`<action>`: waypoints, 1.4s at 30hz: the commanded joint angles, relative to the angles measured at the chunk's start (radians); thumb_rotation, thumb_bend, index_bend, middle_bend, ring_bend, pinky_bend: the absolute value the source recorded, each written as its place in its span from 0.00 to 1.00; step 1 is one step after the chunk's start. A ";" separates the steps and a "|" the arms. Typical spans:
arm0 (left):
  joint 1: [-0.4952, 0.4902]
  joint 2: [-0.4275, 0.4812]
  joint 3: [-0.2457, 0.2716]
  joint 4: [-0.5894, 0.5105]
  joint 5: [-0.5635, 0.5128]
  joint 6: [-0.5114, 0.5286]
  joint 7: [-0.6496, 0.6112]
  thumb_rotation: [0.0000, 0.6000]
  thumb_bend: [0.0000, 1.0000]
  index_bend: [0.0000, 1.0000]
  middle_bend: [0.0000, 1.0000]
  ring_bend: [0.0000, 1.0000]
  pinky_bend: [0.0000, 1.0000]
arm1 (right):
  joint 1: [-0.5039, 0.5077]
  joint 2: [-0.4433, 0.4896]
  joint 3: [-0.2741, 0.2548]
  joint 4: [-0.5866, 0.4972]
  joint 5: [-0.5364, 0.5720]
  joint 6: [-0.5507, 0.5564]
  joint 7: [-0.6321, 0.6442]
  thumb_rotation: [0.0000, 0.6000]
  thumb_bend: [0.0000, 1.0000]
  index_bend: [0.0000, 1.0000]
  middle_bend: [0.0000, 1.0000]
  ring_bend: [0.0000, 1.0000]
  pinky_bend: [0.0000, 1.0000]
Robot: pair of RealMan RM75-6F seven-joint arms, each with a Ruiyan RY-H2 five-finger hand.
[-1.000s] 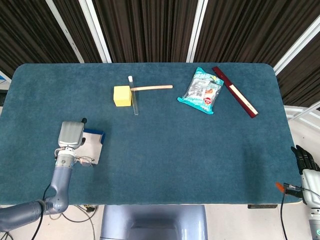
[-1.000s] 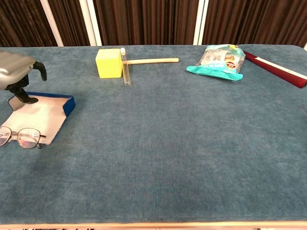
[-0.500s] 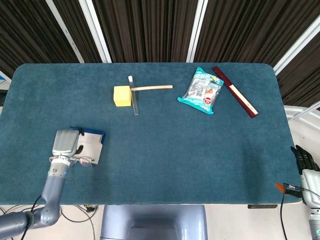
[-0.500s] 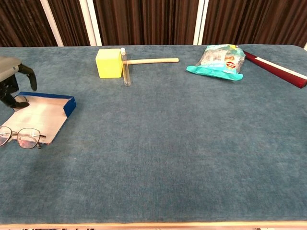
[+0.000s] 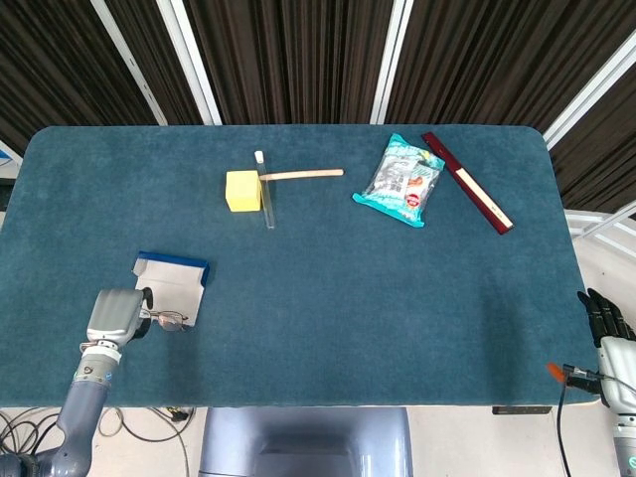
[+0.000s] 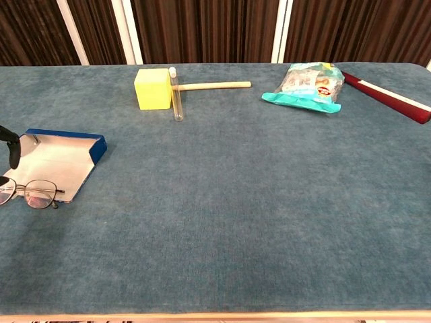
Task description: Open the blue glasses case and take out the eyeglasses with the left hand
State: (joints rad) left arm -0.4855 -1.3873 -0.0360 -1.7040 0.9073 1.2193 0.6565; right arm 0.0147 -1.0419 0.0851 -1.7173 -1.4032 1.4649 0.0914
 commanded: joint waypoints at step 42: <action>-0.019 -0.115 -0.001 0.150 -0.019 -0.056 0.036 1.00 0.47 0.59 1.00 0.98 1.00 | -0.001 0.000 -0.001 0.001 -0.004 0.003 0.001 1.00 0.16 0.00 0.00 0.00 0.19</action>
State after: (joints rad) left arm -0.5049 -1.5026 -0.0369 -1.5536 0.8883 1.1634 0.6932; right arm 0.0133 -1.0424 0.0837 -1.7160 -1.4071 1.4682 0.0926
